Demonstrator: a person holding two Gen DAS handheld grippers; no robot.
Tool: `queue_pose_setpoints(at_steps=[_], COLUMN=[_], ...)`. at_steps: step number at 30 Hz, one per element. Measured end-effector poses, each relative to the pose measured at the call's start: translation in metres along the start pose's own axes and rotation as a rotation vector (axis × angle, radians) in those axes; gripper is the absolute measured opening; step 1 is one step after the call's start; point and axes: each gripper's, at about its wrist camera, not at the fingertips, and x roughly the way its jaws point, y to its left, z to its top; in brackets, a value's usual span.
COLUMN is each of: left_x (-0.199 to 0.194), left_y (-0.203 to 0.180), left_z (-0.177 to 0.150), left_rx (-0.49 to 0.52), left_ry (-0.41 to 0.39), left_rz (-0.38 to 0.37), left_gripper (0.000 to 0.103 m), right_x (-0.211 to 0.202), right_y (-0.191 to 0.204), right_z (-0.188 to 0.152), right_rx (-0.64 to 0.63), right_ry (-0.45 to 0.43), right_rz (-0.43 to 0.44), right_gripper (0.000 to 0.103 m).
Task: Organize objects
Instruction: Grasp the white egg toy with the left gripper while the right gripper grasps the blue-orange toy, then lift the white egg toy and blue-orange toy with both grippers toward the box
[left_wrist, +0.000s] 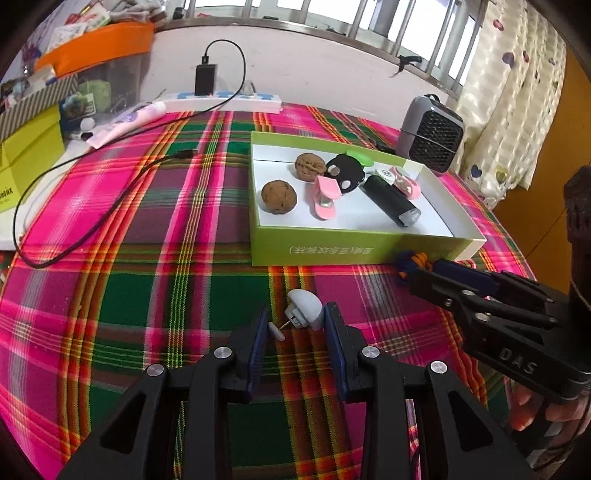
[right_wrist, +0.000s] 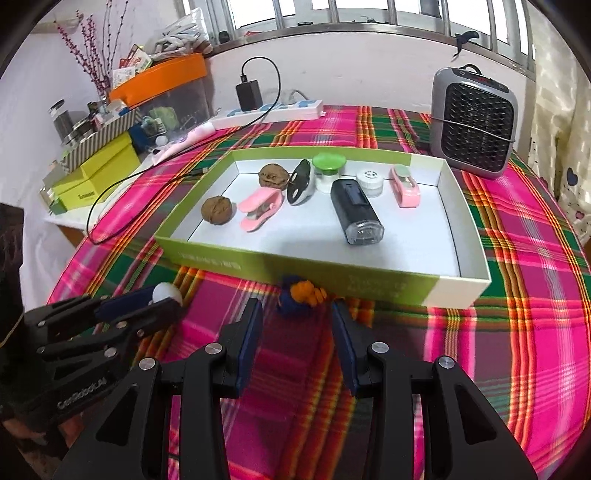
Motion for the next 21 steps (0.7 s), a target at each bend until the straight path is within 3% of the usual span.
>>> queue_pose_setpoints(at_steps=[18,21], left_x=[0.001,0.001], left_y=[0.006,0.006], left_z=[0.001,0.001], left_rx=[-0.005,-0.007], left_ry=[0.006,0.006], left_rz=[-0.054,-0.055], left_gripper=[0.029,0.029], right_x=[0.012,0.012], right_y=[-0.001,-0.002], right_z=[0.004,0.003], right_rx=[0.089,0.097], right_ry=[0.003,-0.001], right_rz=[-0.05,-0.058], right_gripper=[0.04,0.036])
